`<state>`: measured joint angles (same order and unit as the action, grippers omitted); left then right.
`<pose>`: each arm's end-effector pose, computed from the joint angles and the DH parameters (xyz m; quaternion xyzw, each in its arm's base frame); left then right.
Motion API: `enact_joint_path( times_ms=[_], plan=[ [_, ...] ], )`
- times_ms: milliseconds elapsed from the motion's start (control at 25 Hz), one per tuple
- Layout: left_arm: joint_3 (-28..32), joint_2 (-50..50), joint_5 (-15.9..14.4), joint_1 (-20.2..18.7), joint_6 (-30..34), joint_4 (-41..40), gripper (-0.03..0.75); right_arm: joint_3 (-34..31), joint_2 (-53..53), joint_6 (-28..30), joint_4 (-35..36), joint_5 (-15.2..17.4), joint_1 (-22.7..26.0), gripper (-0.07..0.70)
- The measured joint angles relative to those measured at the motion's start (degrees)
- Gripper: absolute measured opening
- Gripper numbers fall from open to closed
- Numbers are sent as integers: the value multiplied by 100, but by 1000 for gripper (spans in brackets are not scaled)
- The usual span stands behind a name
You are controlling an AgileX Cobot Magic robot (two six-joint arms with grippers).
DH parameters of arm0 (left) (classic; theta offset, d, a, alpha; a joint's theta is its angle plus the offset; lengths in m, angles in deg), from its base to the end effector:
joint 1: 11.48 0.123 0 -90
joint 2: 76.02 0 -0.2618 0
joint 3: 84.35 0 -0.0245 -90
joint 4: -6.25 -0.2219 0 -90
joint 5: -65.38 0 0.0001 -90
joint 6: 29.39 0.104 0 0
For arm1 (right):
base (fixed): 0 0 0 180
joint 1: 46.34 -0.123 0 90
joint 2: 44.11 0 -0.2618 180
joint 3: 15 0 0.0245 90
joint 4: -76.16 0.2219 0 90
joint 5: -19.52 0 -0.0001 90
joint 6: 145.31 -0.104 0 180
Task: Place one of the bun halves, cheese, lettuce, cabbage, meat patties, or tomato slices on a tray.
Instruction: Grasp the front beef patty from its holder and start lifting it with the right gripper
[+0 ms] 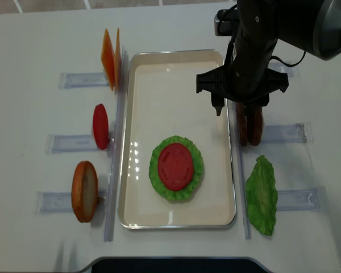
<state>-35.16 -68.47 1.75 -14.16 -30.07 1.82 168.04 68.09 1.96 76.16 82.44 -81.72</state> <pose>0.0024 0.0071 0.2471 0.0128 0.8669 0.0240 0.4977 0.2697 0.1915 0.2127 -0.0231 0.9973 0.0387 0.0572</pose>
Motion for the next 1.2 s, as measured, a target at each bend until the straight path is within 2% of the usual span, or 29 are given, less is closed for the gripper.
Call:
enact_joint_path(
  times_ms=[1000, 1200],
  plan=[
    [0, 0, 0, 0, 0, 0, 219, 0, 52, 61, -42, -58, 0, 472],
    [0, 0, 0, 0, 0, 0, 219, 0, 357, 66, -42, 38, 0, 472]
  ],
)
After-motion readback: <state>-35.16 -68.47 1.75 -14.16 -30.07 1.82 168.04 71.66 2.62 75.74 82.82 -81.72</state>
